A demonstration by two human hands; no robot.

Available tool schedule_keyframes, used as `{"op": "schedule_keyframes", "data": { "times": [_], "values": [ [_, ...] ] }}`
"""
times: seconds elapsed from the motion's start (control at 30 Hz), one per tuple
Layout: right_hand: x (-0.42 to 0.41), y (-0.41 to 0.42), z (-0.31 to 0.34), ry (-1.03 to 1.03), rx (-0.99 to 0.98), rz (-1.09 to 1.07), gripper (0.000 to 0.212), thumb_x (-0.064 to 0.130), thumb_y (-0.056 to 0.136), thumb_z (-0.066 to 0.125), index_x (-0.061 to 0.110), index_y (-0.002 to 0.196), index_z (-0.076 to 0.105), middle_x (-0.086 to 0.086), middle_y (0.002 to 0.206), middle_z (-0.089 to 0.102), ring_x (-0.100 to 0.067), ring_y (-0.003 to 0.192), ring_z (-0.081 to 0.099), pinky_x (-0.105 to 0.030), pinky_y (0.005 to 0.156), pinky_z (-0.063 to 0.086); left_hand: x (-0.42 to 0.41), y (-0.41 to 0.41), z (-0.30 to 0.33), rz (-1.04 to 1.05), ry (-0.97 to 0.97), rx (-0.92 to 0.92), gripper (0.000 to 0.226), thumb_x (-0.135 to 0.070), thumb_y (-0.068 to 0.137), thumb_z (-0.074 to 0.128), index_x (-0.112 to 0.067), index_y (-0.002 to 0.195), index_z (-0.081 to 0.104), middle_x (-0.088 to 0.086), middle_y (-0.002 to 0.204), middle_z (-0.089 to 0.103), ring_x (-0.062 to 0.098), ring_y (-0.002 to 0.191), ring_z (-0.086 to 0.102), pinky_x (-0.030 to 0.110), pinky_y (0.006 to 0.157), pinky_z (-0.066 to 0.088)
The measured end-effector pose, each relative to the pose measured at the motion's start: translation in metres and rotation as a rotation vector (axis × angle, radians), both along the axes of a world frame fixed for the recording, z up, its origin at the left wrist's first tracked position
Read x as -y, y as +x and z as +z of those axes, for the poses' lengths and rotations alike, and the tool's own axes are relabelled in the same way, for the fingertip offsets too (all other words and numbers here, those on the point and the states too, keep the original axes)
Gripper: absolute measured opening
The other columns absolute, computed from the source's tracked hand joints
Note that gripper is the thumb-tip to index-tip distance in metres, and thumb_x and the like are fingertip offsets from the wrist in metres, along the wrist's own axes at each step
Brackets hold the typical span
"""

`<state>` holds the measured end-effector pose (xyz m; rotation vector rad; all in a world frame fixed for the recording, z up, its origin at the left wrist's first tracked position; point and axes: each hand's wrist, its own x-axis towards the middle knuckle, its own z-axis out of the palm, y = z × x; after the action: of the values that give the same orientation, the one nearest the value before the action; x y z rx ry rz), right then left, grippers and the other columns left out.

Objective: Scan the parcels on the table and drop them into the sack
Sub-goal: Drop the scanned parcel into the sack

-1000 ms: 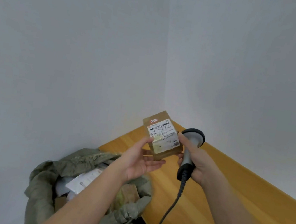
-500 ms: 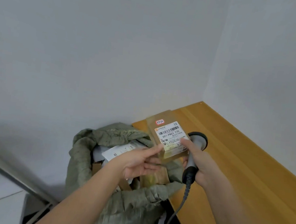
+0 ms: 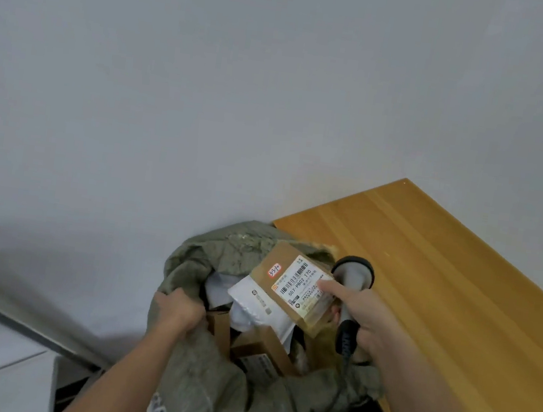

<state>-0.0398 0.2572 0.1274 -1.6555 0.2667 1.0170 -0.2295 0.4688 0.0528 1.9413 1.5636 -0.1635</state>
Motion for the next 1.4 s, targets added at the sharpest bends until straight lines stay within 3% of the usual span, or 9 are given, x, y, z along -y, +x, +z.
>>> {"op": "schedule_keyframes", "data": {
  "times": [0.07,0.17,0.27,0.6,0.8,0.97,1.13,1.27,1.4],
  "values": [
    [-0.021,-0.01,-0.004,-0.02,0.003,0.049,0.025,0.015,0.079,0.081,-0.004,0.079,0.063,-0.007,0.053,0.049,-0.017,0.047,0.043,-0.027,0.045,0.038,-0.019,-0.01,-0.002,-0.018,0.069,0.14,0.011,-0.019,0.083,0.055,-0.015,0.09,0.063,0.011,0.105,0.063,0.035,0.109,0.054,0.033,0.081,0.042],
    [-0.05,-0.025,-0.01,-0.034,0.022,0.112,0.036,0.016,0.078,0.082,-0.01,0.097,0.067,-0.012,0.063,0.057,-0.017,0.045,0.046,-0.027,0.049,0.039,-0.032,-0.019,0.02,0.014,0.178,0.342,0.031,-0.001,0.081,0.048,-0.014,0.107,0.059,0.012,0.123,0.053,0.032,0.121,0.04,0.037,0.087,0.041],
    [-0.081,-0.041,-0.015,-0.046,0.048,0.149,0.045,0.015,0.078,0.082,-0.008,0.111,0.062,-0.014,0.074,0.064,-0.013,0.038,0.053,-0.023,0.037,0.039,-0.035,-0.028,0.041,0.065,0.197,0.443,0.057,0.003,0.078,0.054,-0.014,0.133,0.049,0.006,0.14,0.039,0.03,0.117,0.049,0.034,0.085,0.042],
    [-0.128,-0.08,-0.008,0.033,0.035,0.238,0.054,0.016,0.077,0.083,-0.005,0.117,0.054,-0.016,0.087,0.06,-0.016,0.05,0.049,-0.027,0.046,0.042,-0.051,-0.051,0.047,0.104,0.136,0.41,0.069,-0.001,0.082,0.055,-0.014,0.145,0.031,0.005,0.146,0.024,0.028,0.098,0.052,0.04,0.087,0.05],
    [-0.095,-0.05,-0.003,-0.058,0.055,0.198,0.014,-0.002,0.083,0.073,-0.007,0.091,0.063,-0.011,0.058,0.052,-0.016,0.044,0.046,-0.026,0.045,0.04,-0.049,-0.022,0.038,0.043,0.061,0.343,0.082,-0.01,0.082,0.056,-0.011,0.151,0.012,0.01,0.145,0.019,0.038,0.117,0.048,0.045,0.095,0.046],
    [-0.041,-0.018,-0.012,-0.28,0.111,0.16,0.03,0.006,0.091,0.066,0.008,0.066,0.05,-0.011,0.053,0.046,-0.022,0.05,0.043,-0.034,0.056,0.037,-0.025,0.014,0.021,-0.066,0.012,0.307,0.083,-0.016,0.092,0.055,-0.004,0.155,0.002,0.011,0.157,0.004,0.036,0.134,0.036,0.04,0.102,0.038],
    [0.016,0.018,-0.037,-0.512,0.136,0.073,0.007,0.009,0.095,0.057,0.006,0.09,0.053,-0.014,0.075,0.052,-0.019,0.053,0.033,-0.033,0.05,0.028,-0.007,0.032,-0.008,-0.199,0.001,0.239,0.1,-0.038,0.088,0.068,-0.004,0.155,0.001,0.01,0.159,0.002,0.031,0.14,0.03,0.041,0.107,0.036],
    [0.046,0.038,-0.055,-0.562,0.141,0.028,0.01,0.011,0.096,0.057,0.007,0.104,0.053,-0.019,0.091,0.057,-0.022,0.059,0.039,-0.035,0.064,0.034,-0.001,0.019,-0.025,-0.249,0.088,0.137,0.081,-0.013,0.089,0.059,-0.007,0.154,0.01,0.01,0.156,0.012,0.034,0.127,0.044,0.042,0.097,0.045],
    [0.054,0.04,-0.07,-0.527,0.073,0.067,0.048,0.012,0.098,0.056,0.002,0.14,0.035,-0.017,0.097,0.052,-0.028,0.069,0.051,-0.038,0.065,0.043,0.012,0.012,-0.026,-0.228,0.093,0.129,0.079,-0.02,0.09,0.06,-0.018,0.154,0.015,0.012,0.158,0.006,0.038,0.122,0.05,0.041,0.09,0.046]
  ]
}}
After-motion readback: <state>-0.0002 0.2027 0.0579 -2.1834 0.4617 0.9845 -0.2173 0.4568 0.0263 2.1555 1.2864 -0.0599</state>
